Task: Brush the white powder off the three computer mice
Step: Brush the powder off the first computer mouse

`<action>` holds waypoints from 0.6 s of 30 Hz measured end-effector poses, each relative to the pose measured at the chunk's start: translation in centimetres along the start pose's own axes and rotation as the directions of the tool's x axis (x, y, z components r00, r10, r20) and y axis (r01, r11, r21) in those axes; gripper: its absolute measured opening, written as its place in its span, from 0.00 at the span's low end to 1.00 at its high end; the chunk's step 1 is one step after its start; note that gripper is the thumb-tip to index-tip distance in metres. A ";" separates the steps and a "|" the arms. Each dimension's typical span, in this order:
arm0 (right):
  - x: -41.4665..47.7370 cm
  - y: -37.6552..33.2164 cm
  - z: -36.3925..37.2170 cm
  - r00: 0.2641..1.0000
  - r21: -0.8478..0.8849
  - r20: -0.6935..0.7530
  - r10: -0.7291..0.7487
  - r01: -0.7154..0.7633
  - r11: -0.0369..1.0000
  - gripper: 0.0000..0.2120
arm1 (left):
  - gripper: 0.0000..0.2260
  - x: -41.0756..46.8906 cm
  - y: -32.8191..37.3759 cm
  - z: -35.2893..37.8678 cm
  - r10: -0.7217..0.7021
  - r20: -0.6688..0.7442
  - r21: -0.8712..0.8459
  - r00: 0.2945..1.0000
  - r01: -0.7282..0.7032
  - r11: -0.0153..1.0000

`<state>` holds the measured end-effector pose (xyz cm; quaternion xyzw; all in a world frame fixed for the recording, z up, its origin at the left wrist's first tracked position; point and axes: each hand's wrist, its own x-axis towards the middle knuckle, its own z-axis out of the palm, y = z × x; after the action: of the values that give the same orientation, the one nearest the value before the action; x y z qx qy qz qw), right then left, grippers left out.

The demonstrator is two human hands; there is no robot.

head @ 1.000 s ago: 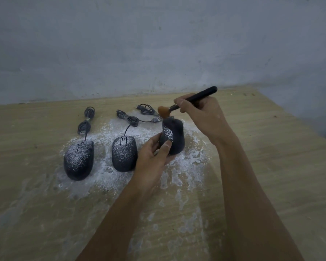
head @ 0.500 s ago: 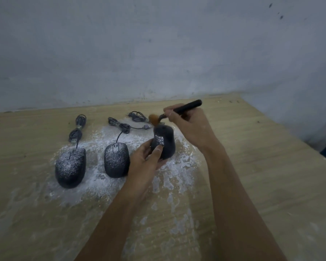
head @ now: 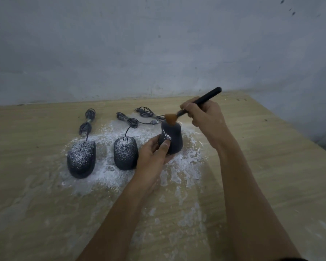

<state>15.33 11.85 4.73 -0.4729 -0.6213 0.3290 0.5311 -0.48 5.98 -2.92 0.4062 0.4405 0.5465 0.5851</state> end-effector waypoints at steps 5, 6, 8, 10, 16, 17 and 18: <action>-0.4 0.3 1.1 0.998 -0.070 0.047 -0.029 0.032 0.997 0.05 | 0.13 0.2 -0.2 0.1 -0.004 0.003 -0.016 1.000 0.004 1.000; -0.4 0.2 1.2 0.999 -0.041 0.007 -0.033 0.033 0.999 0.05 | 0.13 0.2 -0.2 0.0 -0.007 0.002 -0.020 1.000 0.007 1.000; -0.3 -0.1 0.6 0.999 0.043 -0.039 -0.007 0.009 0.999 0.07 | 0.14 0.3 -0.2 -0.1 -0.012 0.004 -0.026 1.000 0.012 1.000; -0.3 -0.2 -0.2 1.000 0.081 0.010 0.022 -0.022 0.996 0.07 | 0.15 0.3 -0.2 -0.1 -0.016 0.006 -0.030 1.000 0.017 0.999; -1.3 0.4 0.4 0.994 -0.057 0.102 0.039 -0.033 0.998 0.08 | 0.11 0.1 0.0 -0.2 -0.035 0.024 -0.060 0.999 0.037 0.998; -1.5 0.4 0.7 0.995 -0.060 0.101 0.015 -0.009 0.998 0.07 | 0.10 0.1 0.1 -0.2 -0.033 0.030 -0.062 0.999 0.035 0.997; -1.5 0.3 0.8 0.995 -0.064 0.095 -0.021 0.027 0.998 0.06 | 0.10 0.0 0.1 -0.2 -0.027 0.034 -0.058 0.999 0.029 0.998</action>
<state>14.57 10.61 3.70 -0.4665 -0.6617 0.3240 0.4895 -0.69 6.01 -2.83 0.3917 0.4202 0.5440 0.6116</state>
